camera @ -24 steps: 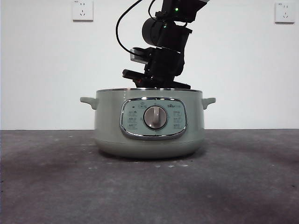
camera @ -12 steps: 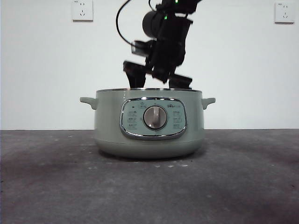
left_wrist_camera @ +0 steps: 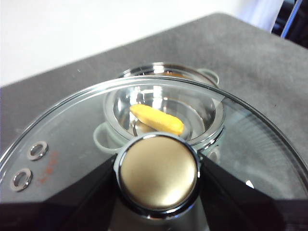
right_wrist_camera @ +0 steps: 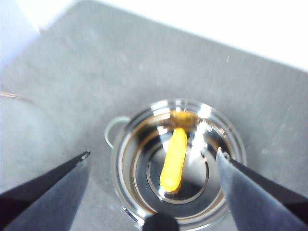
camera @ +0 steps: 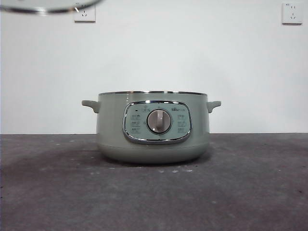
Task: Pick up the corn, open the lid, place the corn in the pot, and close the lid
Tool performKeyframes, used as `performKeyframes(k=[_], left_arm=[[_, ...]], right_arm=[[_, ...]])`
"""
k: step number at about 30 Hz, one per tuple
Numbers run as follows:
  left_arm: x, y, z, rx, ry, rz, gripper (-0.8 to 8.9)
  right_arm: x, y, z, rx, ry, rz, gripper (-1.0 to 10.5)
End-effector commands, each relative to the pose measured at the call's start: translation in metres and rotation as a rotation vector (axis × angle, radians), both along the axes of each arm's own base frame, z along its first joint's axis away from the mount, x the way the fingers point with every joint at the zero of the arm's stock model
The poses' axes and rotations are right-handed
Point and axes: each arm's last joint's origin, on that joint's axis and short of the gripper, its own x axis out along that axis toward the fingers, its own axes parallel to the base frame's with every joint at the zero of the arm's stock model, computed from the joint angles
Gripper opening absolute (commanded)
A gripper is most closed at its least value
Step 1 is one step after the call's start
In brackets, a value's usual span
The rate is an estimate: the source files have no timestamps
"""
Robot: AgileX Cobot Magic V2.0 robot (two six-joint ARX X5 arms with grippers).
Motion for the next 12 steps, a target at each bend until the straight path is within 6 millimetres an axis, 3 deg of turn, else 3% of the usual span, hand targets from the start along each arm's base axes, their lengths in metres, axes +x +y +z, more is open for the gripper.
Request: performKeyframes(k=[1,6,12], left_arm=[[0.020,-0.010,0.011,-0.010,-0.083,-0.038,-0.08],[0.065,-0.038,0.003,-0.011,-0.084,-0.092,-0.08],[0.111,-0.077,-0.005,0.005,-0.065,-0.150,-0.08]], right_arm=[[-0.033,-0.010,0.015,0.024,-0.011,0.033,4.4],[-0.089,-0.031,0.023,0.023,-0.019,0.099,4.4],[-0.136,-0.055,-0.003,-0.024,0.058,0.139,4.4]])
